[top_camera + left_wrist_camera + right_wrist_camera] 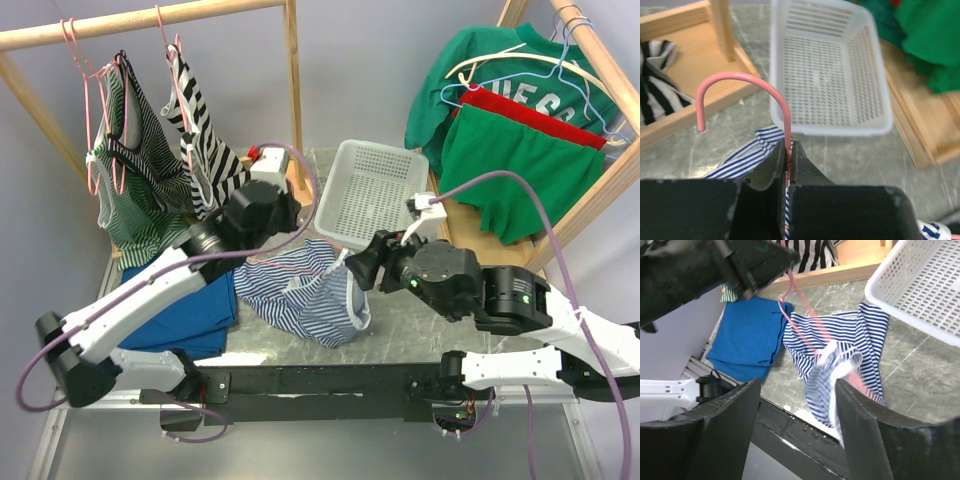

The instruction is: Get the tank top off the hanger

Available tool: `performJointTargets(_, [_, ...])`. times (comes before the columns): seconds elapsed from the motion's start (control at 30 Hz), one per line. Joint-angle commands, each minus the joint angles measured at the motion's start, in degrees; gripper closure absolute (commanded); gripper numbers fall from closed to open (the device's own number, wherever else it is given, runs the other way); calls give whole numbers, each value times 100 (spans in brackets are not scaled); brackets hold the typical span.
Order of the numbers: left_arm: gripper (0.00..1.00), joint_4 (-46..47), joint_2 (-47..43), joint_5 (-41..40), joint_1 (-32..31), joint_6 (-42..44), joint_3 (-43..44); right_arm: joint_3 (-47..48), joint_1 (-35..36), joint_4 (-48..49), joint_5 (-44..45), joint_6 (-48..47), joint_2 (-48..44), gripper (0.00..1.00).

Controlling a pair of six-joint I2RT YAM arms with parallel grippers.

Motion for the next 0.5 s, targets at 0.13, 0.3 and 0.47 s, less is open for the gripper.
performJointTargets(0.13, [99,-646,723,-1155,-29,-534,993,2,80,-457,160,981,441,44])
performJointTargets(0.3, [99,-690,557,-1137,-29,-622,932,-394,54,-393,510,1552,538,57])
performJointTargets(0.47, [99,-751,319,-1085,-29,-675,844,-560,-139,-727,731,2037,670,55])
